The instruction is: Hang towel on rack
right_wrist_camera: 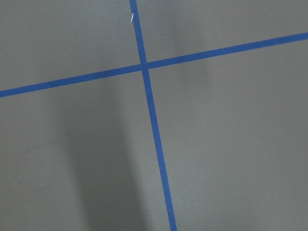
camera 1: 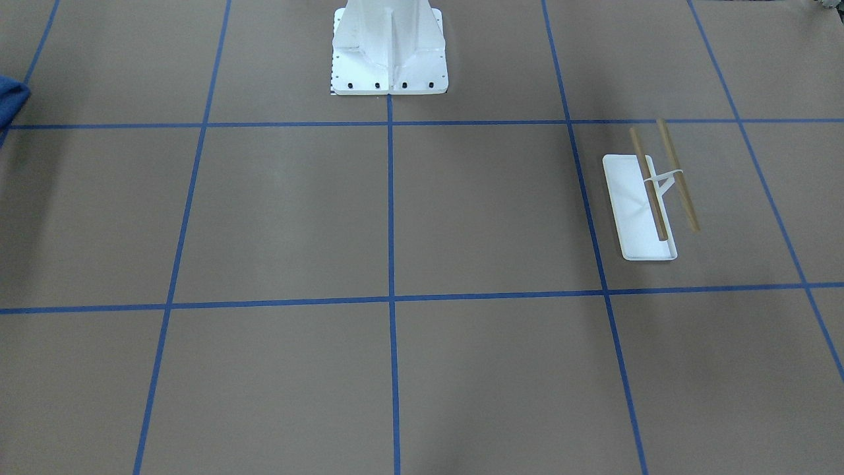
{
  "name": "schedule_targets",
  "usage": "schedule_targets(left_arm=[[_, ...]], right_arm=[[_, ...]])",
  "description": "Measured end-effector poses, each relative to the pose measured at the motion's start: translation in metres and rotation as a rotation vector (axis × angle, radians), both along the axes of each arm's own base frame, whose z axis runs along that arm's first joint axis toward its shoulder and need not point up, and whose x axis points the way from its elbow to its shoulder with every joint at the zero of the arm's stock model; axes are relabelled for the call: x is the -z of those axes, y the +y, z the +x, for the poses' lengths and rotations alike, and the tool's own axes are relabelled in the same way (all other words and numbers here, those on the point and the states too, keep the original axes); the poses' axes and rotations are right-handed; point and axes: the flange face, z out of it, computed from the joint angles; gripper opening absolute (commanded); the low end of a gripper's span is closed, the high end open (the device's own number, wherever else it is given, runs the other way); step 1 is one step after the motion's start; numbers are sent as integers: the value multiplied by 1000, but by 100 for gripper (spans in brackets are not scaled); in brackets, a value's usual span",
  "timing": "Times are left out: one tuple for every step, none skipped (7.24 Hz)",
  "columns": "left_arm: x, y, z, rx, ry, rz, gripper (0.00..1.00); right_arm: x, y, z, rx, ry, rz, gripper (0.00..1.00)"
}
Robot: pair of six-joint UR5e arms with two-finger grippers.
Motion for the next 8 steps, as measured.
schedule_targets(left_arm=[[-2,2,0,0,1,-4,98],[-3,3,0,0,1,-5,98],[-3,3,0,-1,1,-4,98],[-3,3,0,-1,1,-2,98],[-3,3,0,-2,0,-1,98],[-4,3,0,-3,-1,1,98],[-4,3,0,-4,-4,2,98],[-5,3,0,-6,-8,5,98]], right_arm=[[-1,0,0,0,-1,-1,100],[-2,-1,-1,0,-3,-4,100],[-2,-1,-1,1,-4,-4,100],[-2,-1,-1,2,-3,-3,100],[-3,-1,-1,2,-3,-3,100],[-3,-1,-1,2,-3,-3,100],[-3,-2,-1,2,-2,-3,100],[-3,-2,-1,2,-1,-1,100]])
